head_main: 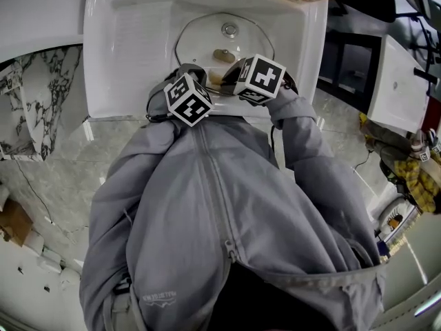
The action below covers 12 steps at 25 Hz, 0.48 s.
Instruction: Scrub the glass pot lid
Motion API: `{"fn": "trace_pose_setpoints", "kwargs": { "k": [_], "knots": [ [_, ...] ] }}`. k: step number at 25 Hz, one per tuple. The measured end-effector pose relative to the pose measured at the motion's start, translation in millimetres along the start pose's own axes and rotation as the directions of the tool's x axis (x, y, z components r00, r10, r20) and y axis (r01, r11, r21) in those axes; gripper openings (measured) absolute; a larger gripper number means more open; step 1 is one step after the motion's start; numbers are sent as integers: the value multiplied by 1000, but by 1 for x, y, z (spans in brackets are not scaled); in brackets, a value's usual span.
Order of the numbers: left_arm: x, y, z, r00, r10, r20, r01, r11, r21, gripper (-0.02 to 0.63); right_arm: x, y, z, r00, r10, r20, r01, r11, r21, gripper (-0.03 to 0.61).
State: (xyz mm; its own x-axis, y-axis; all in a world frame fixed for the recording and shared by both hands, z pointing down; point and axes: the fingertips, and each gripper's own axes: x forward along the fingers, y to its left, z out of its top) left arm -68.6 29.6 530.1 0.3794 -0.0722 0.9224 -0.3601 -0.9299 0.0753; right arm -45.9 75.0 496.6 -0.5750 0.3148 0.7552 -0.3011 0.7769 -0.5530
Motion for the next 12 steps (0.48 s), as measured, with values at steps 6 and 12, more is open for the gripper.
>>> {"fn": "trace_pose_setpoints", "kwargs": {
  "k": [6, 12],
  "knots": [
    [5, -7, 5, 1000, -13, 0, 13, 1000, 14, 6, -44, -62, -17, 978, -196, 73, 192, 979, 68, 29],
    [7, -10, 7, 1000, -16, -17, 16, 999, 35, 6, -55, -120, -35, 937, -348, 26, 348, 937, 10, 29]
  ]
}}
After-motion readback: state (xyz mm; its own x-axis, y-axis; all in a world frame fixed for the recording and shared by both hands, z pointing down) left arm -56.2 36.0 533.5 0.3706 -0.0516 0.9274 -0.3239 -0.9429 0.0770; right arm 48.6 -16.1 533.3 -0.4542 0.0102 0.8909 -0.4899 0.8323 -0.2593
